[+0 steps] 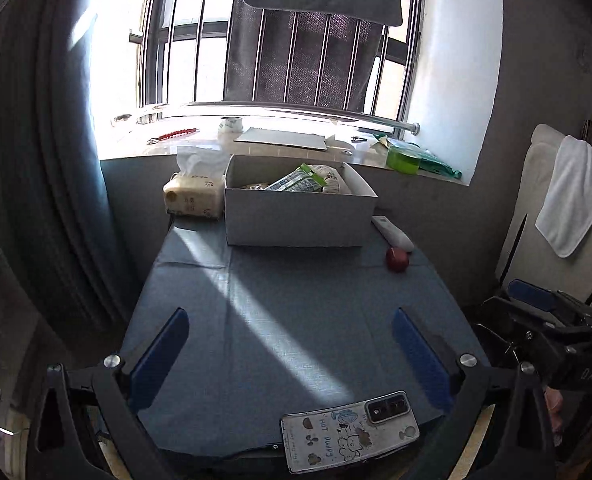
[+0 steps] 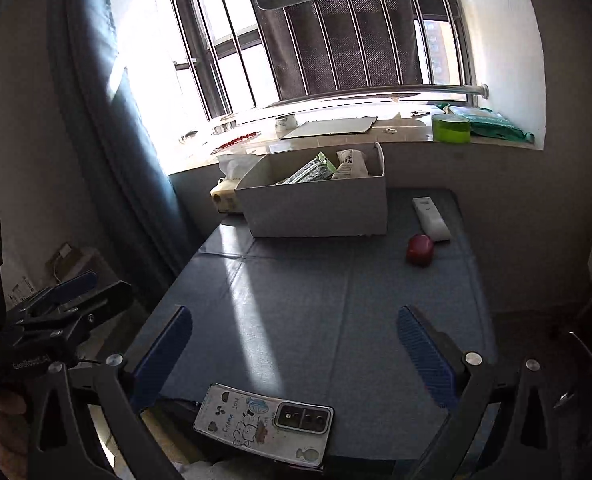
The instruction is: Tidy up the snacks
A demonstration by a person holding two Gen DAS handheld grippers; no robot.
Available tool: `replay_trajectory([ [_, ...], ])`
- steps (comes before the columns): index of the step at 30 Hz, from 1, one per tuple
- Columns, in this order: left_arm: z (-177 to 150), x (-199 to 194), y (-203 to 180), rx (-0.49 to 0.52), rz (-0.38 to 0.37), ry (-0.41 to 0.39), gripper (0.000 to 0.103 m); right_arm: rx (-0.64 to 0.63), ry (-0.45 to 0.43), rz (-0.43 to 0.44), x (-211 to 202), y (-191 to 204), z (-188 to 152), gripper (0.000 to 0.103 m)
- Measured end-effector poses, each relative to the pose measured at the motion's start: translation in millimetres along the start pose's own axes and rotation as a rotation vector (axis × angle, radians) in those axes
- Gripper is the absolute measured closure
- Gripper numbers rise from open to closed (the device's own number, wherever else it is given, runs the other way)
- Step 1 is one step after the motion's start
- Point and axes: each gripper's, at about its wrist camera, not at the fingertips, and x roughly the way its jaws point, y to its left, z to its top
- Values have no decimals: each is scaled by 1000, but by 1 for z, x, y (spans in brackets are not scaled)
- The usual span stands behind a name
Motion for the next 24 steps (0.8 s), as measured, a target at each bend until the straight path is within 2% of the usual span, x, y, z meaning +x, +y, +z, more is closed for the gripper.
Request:
replay_trajectory([
  [24,-3,11,-7,22,-15,38,0,-18,5,11,-2,1,-2,0],
])
